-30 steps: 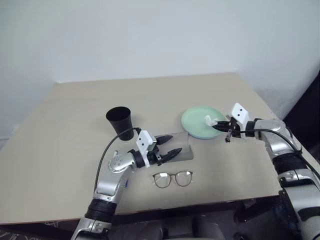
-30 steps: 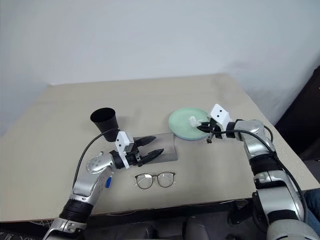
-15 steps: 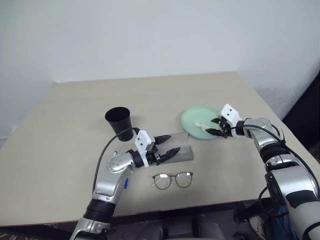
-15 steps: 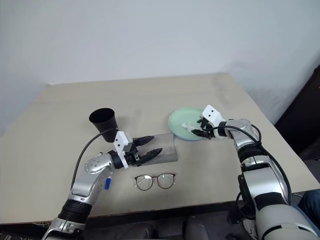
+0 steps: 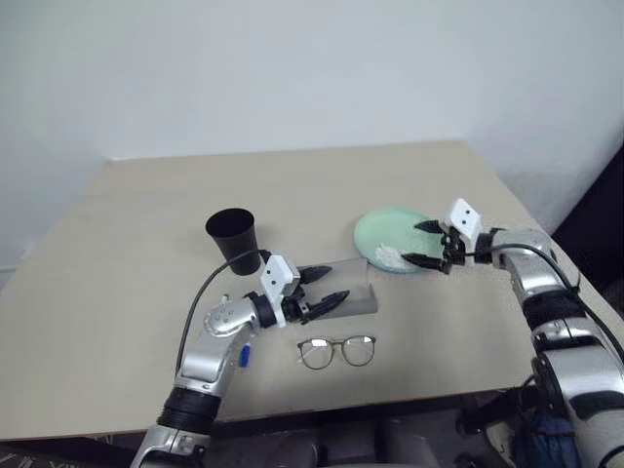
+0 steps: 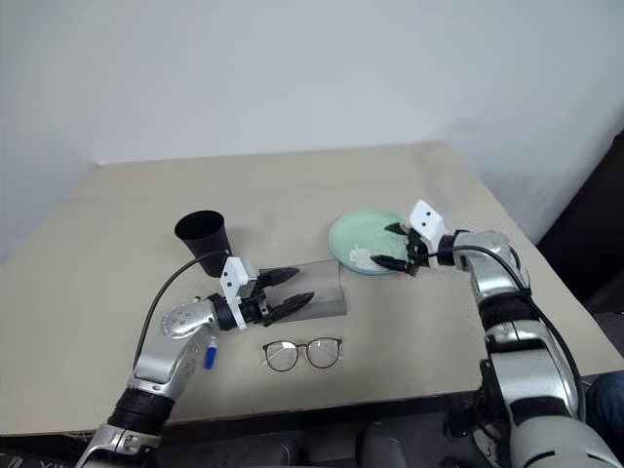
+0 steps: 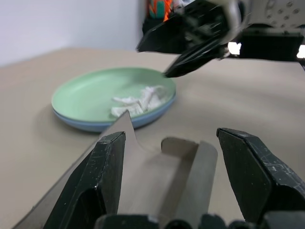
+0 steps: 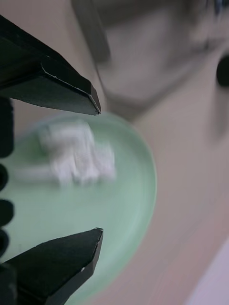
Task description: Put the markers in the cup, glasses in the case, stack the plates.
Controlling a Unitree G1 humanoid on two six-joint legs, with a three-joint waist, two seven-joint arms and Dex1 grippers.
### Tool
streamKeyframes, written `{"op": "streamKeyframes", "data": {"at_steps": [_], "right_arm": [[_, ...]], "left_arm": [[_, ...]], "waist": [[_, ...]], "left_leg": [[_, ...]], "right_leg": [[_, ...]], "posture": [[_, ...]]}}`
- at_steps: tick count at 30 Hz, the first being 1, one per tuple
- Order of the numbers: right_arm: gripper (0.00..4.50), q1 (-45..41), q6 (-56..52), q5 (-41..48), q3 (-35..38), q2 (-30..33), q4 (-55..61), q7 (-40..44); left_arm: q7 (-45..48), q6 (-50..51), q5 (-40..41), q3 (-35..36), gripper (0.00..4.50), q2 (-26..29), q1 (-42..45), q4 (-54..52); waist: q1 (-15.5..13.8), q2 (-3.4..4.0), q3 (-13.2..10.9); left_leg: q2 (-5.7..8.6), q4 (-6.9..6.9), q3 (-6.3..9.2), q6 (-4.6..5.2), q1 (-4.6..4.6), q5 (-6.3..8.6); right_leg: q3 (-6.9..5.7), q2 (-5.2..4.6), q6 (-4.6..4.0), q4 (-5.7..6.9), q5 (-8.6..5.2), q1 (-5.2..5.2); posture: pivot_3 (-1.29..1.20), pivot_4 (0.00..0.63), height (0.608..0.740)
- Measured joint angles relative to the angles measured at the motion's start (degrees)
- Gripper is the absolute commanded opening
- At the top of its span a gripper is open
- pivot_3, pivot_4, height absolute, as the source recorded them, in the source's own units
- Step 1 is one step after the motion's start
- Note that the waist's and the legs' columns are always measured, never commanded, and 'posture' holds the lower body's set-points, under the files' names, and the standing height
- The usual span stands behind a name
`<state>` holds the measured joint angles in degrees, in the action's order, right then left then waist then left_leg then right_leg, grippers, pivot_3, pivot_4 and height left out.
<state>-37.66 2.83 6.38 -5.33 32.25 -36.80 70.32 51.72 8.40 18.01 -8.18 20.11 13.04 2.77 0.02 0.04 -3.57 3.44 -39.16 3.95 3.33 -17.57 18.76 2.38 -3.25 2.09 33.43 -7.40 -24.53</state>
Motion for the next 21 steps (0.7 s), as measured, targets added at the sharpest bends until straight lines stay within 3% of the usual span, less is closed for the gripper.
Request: {"op": "streamKeyframes", "data": {"at_steps": [4, 8, 21], "right_arm": [[4.09, 9.3, -5.4, 3.4, -0.3, 3.0, 12.5, 5.5], [4.09, 13.0, -7.0, 4.4, -0.9, 3.2, 18.8, 6.2], [4.09, 16.3, -8.7, 4.9, -2.7, 1.9, 22.3, 3.8]], "left_arm": [[3.6, 3.2, 1.0, -0.4, 3.23, 2.1, 0.9, 0.0], [8.3, 7.0, 2.4, -1.1, 3.23, 4.7, 2.0, -0.2], [24.3, 18.0, 3.0, -9.2, 3.23, 13.3, 9.1, -1.0]], "waist": [[0.1, 0.01, 0.0], [0.6, -0.01, 0.0], [1.4, -0.08, -0.1]], "left_leg": [[-0.07, -0.05, -0.17, 0.02, 0.03, 0.1], [-0.21, -0.1, -0.3, 0.0, 0.02, 0.09], [-0.26, -0.22, -0.28, -0.02, 0.04, 0.1]], "right_leg": [[0.06, 0.05, 0.02, 0.0, -0.02, 0.0], [0.07, 0.17, 0.03, 0.03, -0.04, 0.07], [0.11, 0.24, 0.04, 0.04, -0.05, 0.0]], "posture": [[0.0, 0.0, 0.74], [0.0, 0.0, 0.74], [0.0, 0.0, 0.74]]}}
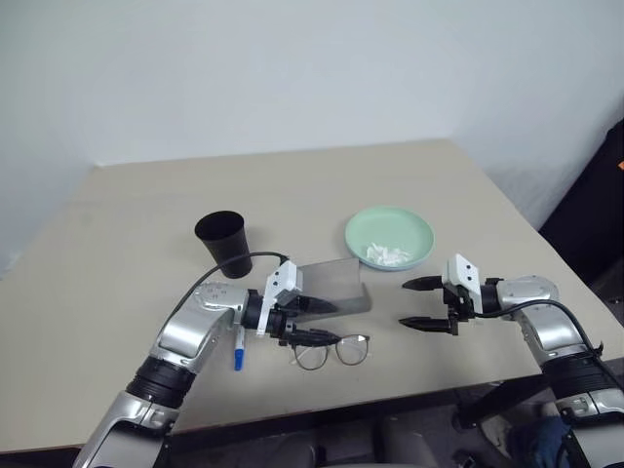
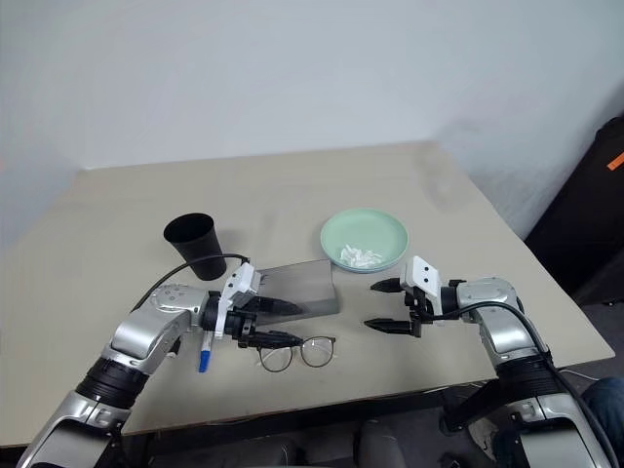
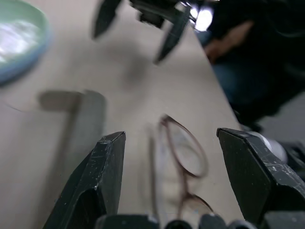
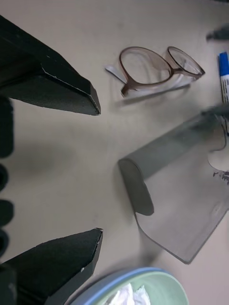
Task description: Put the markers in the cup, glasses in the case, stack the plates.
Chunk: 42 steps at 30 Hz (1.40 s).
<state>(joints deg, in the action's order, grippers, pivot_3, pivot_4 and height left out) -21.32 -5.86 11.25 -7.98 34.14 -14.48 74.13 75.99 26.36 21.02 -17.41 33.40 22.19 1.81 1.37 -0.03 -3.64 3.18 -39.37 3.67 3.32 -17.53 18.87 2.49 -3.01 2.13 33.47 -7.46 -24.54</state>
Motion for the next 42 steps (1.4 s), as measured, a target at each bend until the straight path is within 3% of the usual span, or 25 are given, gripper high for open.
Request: {"op": "streamKeyframes", "data": {"at_steps": [11, 20, 23, 25, 33, 36, 40, 42], "right_arm": [[4.09, 1.8, 0.2, 0.0, -0.2, -1.7, 0.7, -3.4], [4.09, 3.5, 0.2, 0.0, -0.4, -1.8, 2.8, -5.2], [4.13, 3.9, 0.1, 0.0, -0.4, -1.8, 2.8, -5.6], [4.13, 3.9, 0.1, 0.0, -0.4, -1.8, 2.8, -5.7], [4.13, 3.8, 0.1, -0.1, -0.4, -1.8, 2.8, -6.1], [4.13, 3.8, 0.2, -0.1, -0.5, -1.8, 2.6, -6.1], [4.13, 3.4, 0.3, -0.3, -0.5, -1.8, 2.4, -6.1], [4.13, 3.4, 0.5, -0.3, -0.5, -1.7, 2.3, -6.1]], "left_arm": [[8.7, -2.5, -5.5, -7.0, 3.23, 2.6, 5.7, 4.1], [9.2, -7.1, -10.3, -9.2, 3.23, 0.1, 7.9, 10.6], [9.2, -7.5, -11.1, -9.2, 2.62, -1.3, 8.3, 12.0], [9.1, -7.8, -11.3, -9.2, 1.97, -2.1, 8.8, 12.4], [9.2, -8.1, -12.3, -9.2, 1.97, -2.4, 9.1, 12.5], [9.2, -8.5, -12.4, -9.2, 1.37, -2.3, 9.1, 12.5], [9.7, -8.6, -12.0, -9.0, 0.02, -2.3, 9.1, 12.3], [10.4, -8.9, -11.7, -9.0, 0.02, -2.3, 9.3, 11.5]], "waist": [[-0.1, -0.01, 0.0], [-0.1, -0.02, 0.0], [-0.1, -0.02, 0.0], [-0.1, -0.03, 0.0], [-0.1, -0.03, 0.0], [-0.1, -0.03, 0.0], [-0.1, -0.03, 0.0], [-0.1, 0.0, 0.0]], "left_leg": [[0.02, 0.0, 0.02, 0.01, -0.02, 0.01], [0.01, -0.02, 0.03, 0.02, -0.02, 0.01], [0.02, -0.02, 0.02, 0.03, -0.03, 0.02], [0.02, -0.03, 0.02, 0.03, -0.03, 0.01], [0.01, -0.04, 0.0, 0.03, -0.02, 0.01], [0.01, -0.04, 0.0, 0.04, -0.03, 0.02], [0.01, -0.04, 0.01, 0.04, -0.02, 0.02], [0.02, -0.05, -0.02, 0.04, 0.0, 0.01]], "right_leg": [[0.02, 0.0, 0.0, -0.01, 0.0, 0.0], [0.02, 0.0, 0.0, 0.0, 0.0, 0.0], [0.04, 0.0, 0.0, -0.01, 0.0, -0.01], [0.04, 0.0, 0.0, -0.01, 0.0, 0.0], [0.06, 0.0, 0.0, 0.0, 0.0, 0.0], [0.06, 0.0, 0.0, 0.0, 0.0, 0.0], [0.06, 0.01, 0.0, 0.0, 0.0, 0.0], [0.09, 0.0, 0.0, 0.01, 0.0, 0.06]], "posture": [[0.0, 0.0, 0.74], [0.0, 0.0, 0.74], [0.0, 0.0, 0.74], [0.0, 0.0, 0.74], [0.0, 0.0, 0.74], [0.0, 0.0, 0.74], [0.0, 0.0, 0.74], [0.0, 0.0, 0.74]]}}
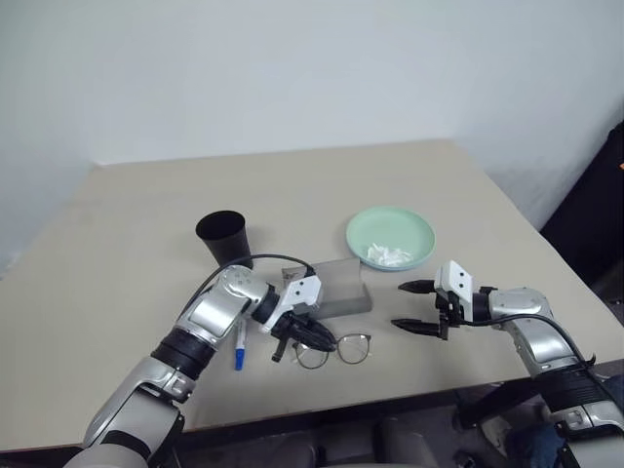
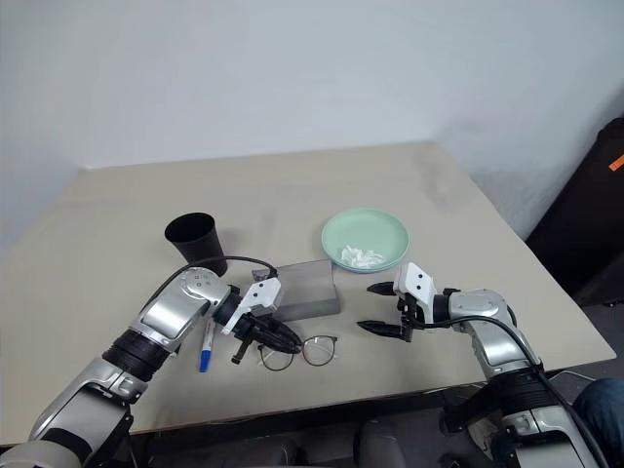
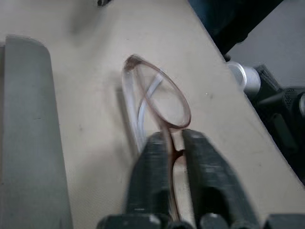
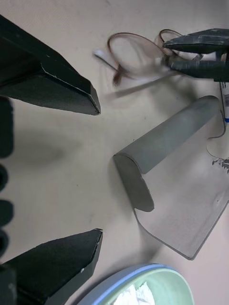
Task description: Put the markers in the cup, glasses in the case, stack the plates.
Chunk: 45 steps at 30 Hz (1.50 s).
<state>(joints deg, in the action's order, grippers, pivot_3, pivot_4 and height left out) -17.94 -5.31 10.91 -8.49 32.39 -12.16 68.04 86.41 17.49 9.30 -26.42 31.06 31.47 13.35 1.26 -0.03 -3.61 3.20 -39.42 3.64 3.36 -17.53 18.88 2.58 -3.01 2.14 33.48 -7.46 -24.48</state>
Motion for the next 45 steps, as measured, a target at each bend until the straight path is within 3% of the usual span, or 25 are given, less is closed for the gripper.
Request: {"op": "streamKeyframes", "data": {"at_steps": [11, 28, 35, 45], "right_arm": [[4.13, -0.1, 0.5, -0.3, -0.1, 0.0, -0.5, 0.0], [4.13, 0.5, -2.0, 2.5, -0.1, 0.8, 1.5, 5.7], [4.13, 0.4, -1.9, 2.5, -1.0, 0.6, 1.5, 5.4], [4.13, 0.4, -1.8, 2.5, -1.2, 0.6, 1.6, 4.4]], "left_arm": [[-0.1, 0.3, 0.6, 0.3, 0.02, 0.0, 0.0, -0.1], [-1.8, 5.2, 6.3, 8.7, 0.02, -0.7, 5.7, 0.1], [-10.4, -9.4, -0.8, 9.7, 0.02, -4.5, 13.1, 15.7], [-10.7, -19.6, -7.2, 7.6, 0.02, -7.6, 14.2, 29.8]], "waist": [[0.0, -0.01, 0.0], [0.0, -0.05, 0.0], [0.0, -0.05, 0.0], [0.0, -0.07, 0.0]], "left_leg": [[-0.02, -0.34, 0.0, 0.0, 0.0, 0.0], [-0.02, -0.36, 0.04, 0.03, -0.05, 0.04], [0.03, -0.4, 0.03, 0.02, -0.05, 0.05], [0.04, -0.4, 0.05, 0.11, -0.1, 0.13]], "right_leg": [[-0.01, 0.01, 0.01, 0.1, -0.01, 0.07], [-0.04, 0.02, 0.01, 0.1, 0.0, 0.0], [-0.02, 0.02, 0.03, 0.1, 0.01, 0.02], [-0.03, 0.01, 0.03, 0.07, 0.02, -0.01]], "posture": [[0.0, 0.0, 0.74], [0.0, 0.0, 0.74], [0.0, 0.0, 0.74], [0.0, 0.0, 0.74]]}}
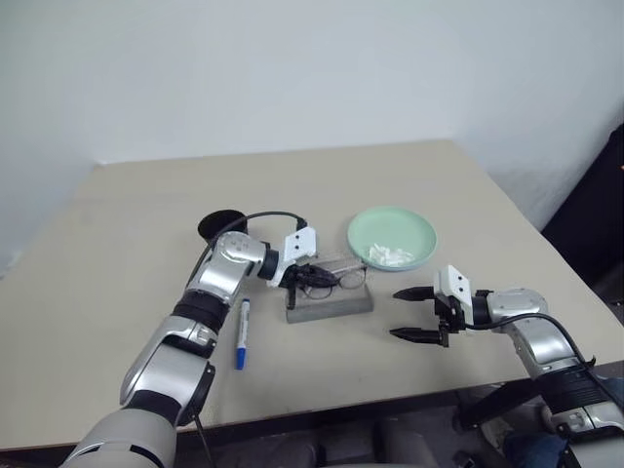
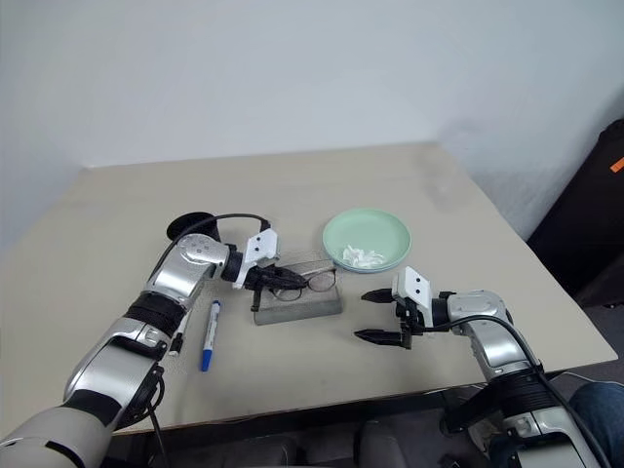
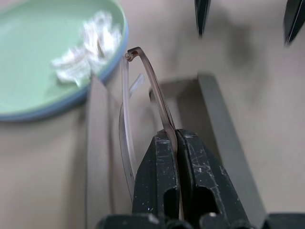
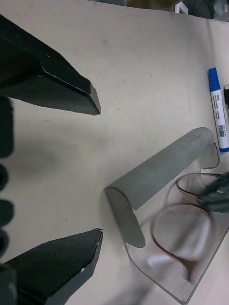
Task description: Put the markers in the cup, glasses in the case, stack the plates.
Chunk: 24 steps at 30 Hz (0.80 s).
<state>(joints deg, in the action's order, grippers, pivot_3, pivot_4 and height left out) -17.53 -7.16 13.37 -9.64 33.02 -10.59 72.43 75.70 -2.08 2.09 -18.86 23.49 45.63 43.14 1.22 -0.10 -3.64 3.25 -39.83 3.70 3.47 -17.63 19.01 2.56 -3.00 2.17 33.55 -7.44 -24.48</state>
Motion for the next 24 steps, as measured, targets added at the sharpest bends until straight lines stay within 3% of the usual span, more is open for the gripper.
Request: {"op": "streamKeyframes", "data": {"at_steps": [10, 24], "right_arm": [[4.13, 0.0, 0.8, -0.1, 0.0, 0.2, -0.2, -0.1], [4.13, 0.0, 2.4, -0.4, -0.1, 0.0, -2.2, -0.1]], "left_arm": [[4.0, 0.3, -0.9, 0.0, 0.02, -0.5, 0.6, 1.6], [12.1, 13.1, 1.0, 0.1, 0.02, 1.9, -0.8, -4.2]], "waist": [[0.1, 0.0, 0.0], [0.1, -0.01, 0.0]], "left_leg": [[-0.03, -0.01, -0.06, 0.01, 0.05, 0.0], [-0.04, -0.05, -0.02, 0.02, 0.03, 0.01]], "right_leg": [[0.0, 0.01, 0.0, 0.04, 0.0, 0.03], [0.0, 0.02, 0.0, 0.09, 0.0, 0.01]], "posture": [[0.0, 0.0, 0.74], [0.0, 0.0, 0.74]]}}
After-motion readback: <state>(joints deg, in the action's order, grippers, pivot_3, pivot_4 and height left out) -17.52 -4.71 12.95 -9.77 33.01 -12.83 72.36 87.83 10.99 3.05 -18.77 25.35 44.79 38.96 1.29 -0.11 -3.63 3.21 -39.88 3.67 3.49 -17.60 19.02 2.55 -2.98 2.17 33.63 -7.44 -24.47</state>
